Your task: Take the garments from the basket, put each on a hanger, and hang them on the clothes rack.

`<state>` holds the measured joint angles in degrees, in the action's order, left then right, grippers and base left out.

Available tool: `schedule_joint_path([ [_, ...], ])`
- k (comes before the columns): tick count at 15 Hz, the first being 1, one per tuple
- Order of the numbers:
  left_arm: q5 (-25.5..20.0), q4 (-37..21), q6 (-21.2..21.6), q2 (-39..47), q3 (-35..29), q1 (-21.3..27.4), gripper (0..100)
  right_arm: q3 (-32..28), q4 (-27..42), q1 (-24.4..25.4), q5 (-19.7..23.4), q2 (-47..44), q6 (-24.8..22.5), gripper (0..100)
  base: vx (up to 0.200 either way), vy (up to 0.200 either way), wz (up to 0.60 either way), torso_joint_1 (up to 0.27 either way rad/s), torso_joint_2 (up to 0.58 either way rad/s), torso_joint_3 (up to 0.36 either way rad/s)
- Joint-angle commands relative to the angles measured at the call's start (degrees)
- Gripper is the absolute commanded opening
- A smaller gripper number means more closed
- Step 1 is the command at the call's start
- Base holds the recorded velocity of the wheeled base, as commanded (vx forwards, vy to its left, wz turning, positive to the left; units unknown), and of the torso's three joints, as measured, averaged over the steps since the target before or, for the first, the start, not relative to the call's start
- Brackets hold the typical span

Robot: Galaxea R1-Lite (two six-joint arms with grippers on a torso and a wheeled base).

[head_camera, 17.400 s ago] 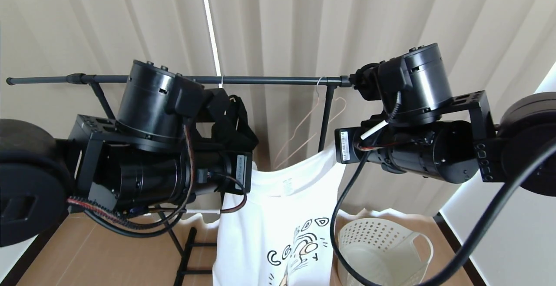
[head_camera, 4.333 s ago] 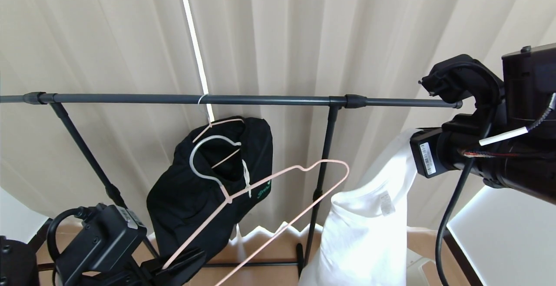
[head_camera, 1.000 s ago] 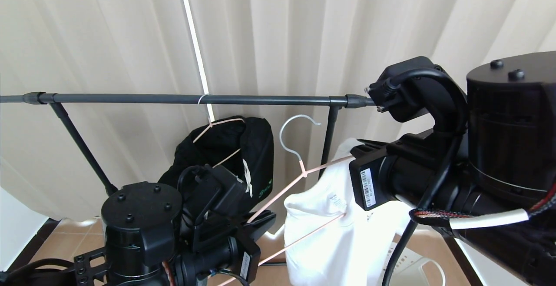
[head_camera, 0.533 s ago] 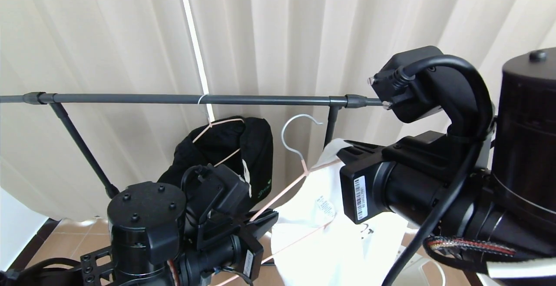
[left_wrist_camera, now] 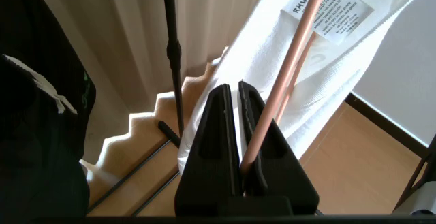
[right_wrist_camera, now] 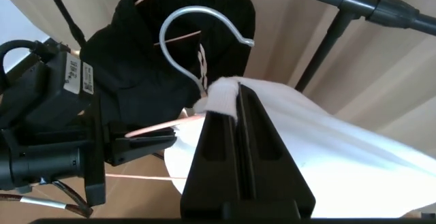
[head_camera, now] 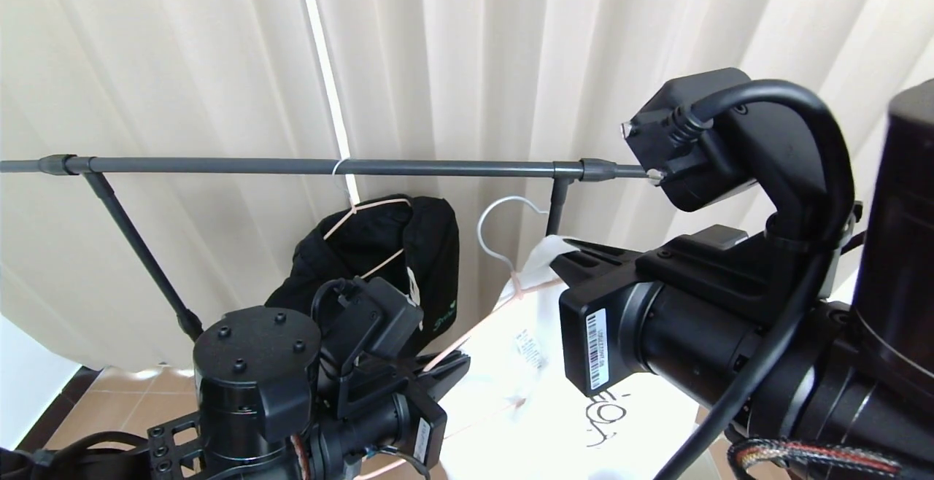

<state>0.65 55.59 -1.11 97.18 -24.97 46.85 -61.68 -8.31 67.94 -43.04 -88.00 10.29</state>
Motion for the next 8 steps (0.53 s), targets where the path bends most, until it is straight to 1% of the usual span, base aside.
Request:
schedule_joint_path([
  [1,0.06,1.01,-0.03,0.11,0.36,0.0,0,0.07,-0.04,0.09,-0.02,0.2,-0.01,0,0.0,0.0,0.0,0.0,0.0,0.0],
  [5,0.14,6.55,0.14,-0.15,3.08,-0.18,0,-0.01,-0.12,-2.28,-0.46,0.38,-0.01,0,0.0,0.0,0.0,0.0,0.0,0.0],
  [6,0.14,6.9,0.14,-0.24,3.61,-0.18,0,-0.01,-0.12,-2.28,-0.55,0.38,0.08,100,0.0,0.0,0.0,0.0,0.0,0.0],
  [8,0.06,6.9,0.23,-1.21,3.87,-0.09,0,-0.01,-0.12,-3.43,-0.64,0.29,-0.01,100,0.0,0.0,0.0,0.0,0.0,0.0],
])
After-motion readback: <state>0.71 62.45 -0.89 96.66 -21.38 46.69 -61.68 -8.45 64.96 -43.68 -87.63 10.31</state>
